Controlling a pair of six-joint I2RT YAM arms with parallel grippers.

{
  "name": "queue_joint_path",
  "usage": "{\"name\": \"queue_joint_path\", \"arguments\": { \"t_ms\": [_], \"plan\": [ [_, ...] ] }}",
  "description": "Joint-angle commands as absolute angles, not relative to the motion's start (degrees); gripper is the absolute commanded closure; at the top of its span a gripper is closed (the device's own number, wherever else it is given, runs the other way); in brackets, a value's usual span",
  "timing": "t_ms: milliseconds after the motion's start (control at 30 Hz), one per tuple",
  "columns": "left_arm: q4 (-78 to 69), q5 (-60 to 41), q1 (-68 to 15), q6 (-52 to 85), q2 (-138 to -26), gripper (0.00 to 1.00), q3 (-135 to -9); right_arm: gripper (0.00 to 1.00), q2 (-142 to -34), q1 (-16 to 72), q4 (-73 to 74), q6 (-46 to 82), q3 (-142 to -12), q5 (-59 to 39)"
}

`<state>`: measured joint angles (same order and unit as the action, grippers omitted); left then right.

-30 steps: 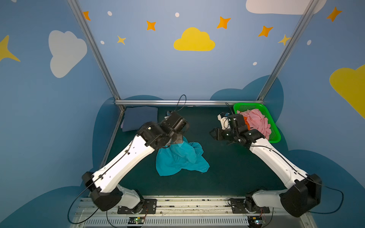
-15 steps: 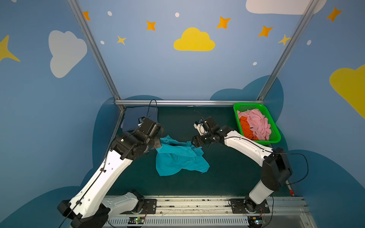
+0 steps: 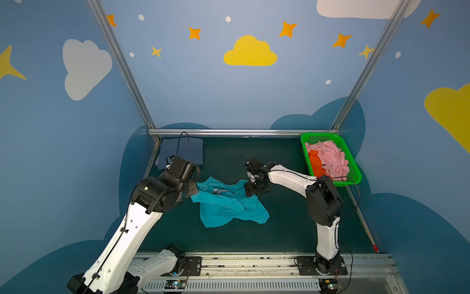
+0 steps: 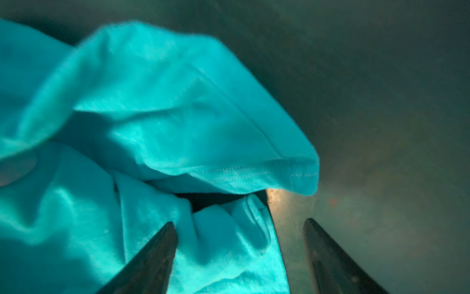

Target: Fold and stack the t-shirts

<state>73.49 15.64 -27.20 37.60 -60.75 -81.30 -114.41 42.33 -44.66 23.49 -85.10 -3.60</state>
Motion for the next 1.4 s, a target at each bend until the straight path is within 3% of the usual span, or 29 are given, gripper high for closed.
{"name": "queue_joint_path", "arguments": {
  "t_ms": [0,67,100,133,300,433,567,767,1033,1067,1167,1200,1267,1367],
  "plan": [
    [73.45,15.1,-26.48,36.58,-60.6,0.96,-80.64,0.45,-114.71,42.17,-44.22,25.98,-83.79,-7.58],
    [72.66,14.45,-26.16,36.39,-60.85,0.96,-80.38,0.85,-114.61,41.89,-43.52,26.35,-83.41,-9.36],
    [72.02,14.1,-26.07,36.24,-61.06,0.96,-80.37,0.98,-114.27,41.62,-43.35,26.34,-83.48,-9.84],
    [71.29,13.66,-25.7,35.83,-61.45,0.96,-80.58,1.0,-113.82,40.92,-43.33,26.24,-83.79,-10.56],
    [66.83,10.44,-24.28,32.09,-67.41,0.96,-87.55,1.0,-108.1,33.46,-46.82,24.71,-91.31,-12.54],
    [62.85,6.65,-23.9,29.0,-75.44,0.96,-98.31,1.0,-101.22,26.83,-51.74,23.36,-105.68,-10.45],
    [61.01,3.39,-23.89,26.63,-83.86,0.96,-110.58,1.0,-93.84,26.46,-50.49,17.01,-114.91,-5.96],
    [62.98,0.27,-23.42,23.33,-97.32,0.96,-130.97,1.0,-74.65,36.02,-29.48,13.67,-95.37,3.57],
    [68.98,-6.66,-18.18,22.18,-115.19,0.96,-158.96,1.0,-68.65,52.23,-25.13,22.77,-68.59,0.15],
    [68.76,-7.91,-17.01,22.61,-116.5,0.96,-160.74,0.96,-69.89,55.35,-22.69,23.76,-65.84,-0.71],
    [66.29,-11.57,-13.49,24.29,-117.66,0.96,-159.43,0.53,-76.73,63.4,-17.0,24.05,-63.9,-4.33],
    [65.41,-13.53,-12.62,24.75,-117.6,0.96,-158.04,0.43,-79.95,65.58,-16.32,23.43,-65.16,-5.66],
    [64.53,-15.98,-11.74,24.91,-117.6,0.96,-155.74,0.36,-84.93,66.91,-18.13,23.91,-69.55,-9.15],
    [65.57,-18.38,-11.69,23.96,-117.61,0.96,-153.87,0.35,-89.46,64.86,-29.64,25.66,-79.25,-7.43]
  ]
}}
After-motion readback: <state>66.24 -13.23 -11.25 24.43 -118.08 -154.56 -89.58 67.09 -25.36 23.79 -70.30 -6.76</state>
